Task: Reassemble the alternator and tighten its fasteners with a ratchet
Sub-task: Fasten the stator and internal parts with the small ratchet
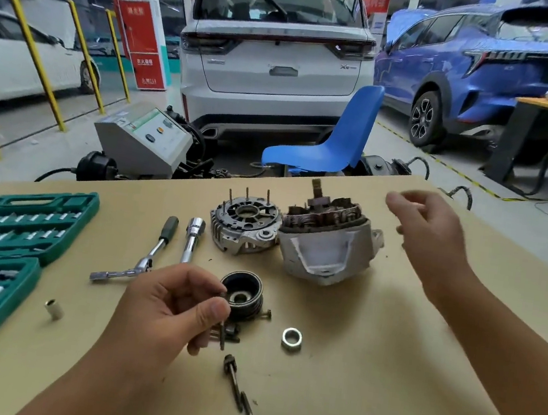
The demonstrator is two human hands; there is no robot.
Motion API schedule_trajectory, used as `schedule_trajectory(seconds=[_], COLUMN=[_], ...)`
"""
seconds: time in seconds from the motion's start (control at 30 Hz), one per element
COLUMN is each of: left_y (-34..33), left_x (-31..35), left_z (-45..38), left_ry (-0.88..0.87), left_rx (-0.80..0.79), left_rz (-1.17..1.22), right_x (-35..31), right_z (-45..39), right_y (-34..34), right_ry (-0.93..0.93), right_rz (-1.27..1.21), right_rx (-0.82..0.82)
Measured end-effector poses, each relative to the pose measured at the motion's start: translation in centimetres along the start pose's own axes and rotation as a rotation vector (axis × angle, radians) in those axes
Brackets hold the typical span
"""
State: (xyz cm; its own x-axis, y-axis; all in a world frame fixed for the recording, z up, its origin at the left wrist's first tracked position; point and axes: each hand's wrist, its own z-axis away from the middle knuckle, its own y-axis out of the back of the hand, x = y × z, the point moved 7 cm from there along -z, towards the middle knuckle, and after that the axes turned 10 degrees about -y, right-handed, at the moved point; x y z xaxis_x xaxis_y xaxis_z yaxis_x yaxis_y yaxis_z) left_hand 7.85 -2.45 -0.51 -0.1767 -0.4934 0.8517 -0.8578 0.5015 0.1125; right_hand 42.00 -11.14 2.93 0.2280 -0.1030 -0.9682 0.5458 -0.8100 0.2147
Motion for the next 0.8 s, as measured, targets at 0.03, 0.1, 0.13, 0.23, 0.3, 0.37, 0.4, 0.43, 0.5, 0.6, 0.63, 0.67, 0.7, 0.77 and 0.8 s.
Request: schedule_trajectory(seconds=[0.03, 0.1, 0.13, 0.23, 0.3, 0.37, 0.4, 0.43, 0.5, 0.6, 0.63, 0.67, 0.7, 0.77, 0.8], left_y=[0.2, 0.6, 0.9, 1.4, 1.4, 1.2, 1.1, 1.0, 0.9, 1.2, 1.3, 1.4, 1.4, 1.5, 1.4], left_x=[0.0, 0.0, 0.0, -0.2, -0.4, -0.5, -0.7, -0.7, -1.0, -1.2, -1.3, -1.3, -1.4, -1.4, -1.3], left_z=[0.0, -0.1, -0.2, -0.5, -0.6, -0.7, -0.7, -0.7, -0.6, -0.5, -0.4, -0.3, -0.3, -0.2, -0.1], left_ry=[0.000, -0.006, -0.010, -0.010, -0.016, -0.023, -0.024, -0.027, -0.026, -0.011, -0.008, -0.003, 0.005, 0.020, 0.023], left_rx=[0.027, 0.082, 0.113, 0.185, 0.214, 0.239, 0.245, 0.246, 0.251, 0.265, 0.268, 0.268, 0.265, 0.254, 0.244], left_rz=[-0.004, -0.010, -0.012, -0.020, -0.009, -0.002, -0.006, -0.008, 0.006, 0.030, 0.046, 0.063, 0.078, 0.087, 0.084], right_x=[0.7, 2.1, 2.6, 2.9, 2.9, 2.9, 3.0, 3.0, 2.5, 1.7, 1.4, 1.1, 0.6, -0.4, -0.8], right_z=[-0.4, -0.3, -0.1, 0.4, 0.3, 0.4, 0.3, 0.2, 0.0, -0.2, -0.2, -0.2, -0.1, 0.3, 0.6], right_y=[-1.2, -3.1, -3.8, -4.7, -4.4, -4.1, -3.8, -3.5, -2.5, -1.5, -1.2, -0.9, -0.7, -0.8, -0.8], right_ry=[-0.085, -0.157, -0.146, -0.073, -0.018, 0.043, 0.049, 0.040, 0.019, 0.044, 0.066, 0.099, 0.139, 0.217, 0.245], right_rz=[-0.043, -0.085, -0.059, 0.059, 0.111, 0.160, 0.140, 0.079, -0.059, -0.080, -0.079, -0.069, -0.048, 0.015, 0.037], right_rx=[-0.082, -0.222, -0.277, -0.363, -0.326, -0.297, -0.280, -0.256, -0.190, -0.114, -0.100, -0.098, -0.120, -0.253, -0.341])
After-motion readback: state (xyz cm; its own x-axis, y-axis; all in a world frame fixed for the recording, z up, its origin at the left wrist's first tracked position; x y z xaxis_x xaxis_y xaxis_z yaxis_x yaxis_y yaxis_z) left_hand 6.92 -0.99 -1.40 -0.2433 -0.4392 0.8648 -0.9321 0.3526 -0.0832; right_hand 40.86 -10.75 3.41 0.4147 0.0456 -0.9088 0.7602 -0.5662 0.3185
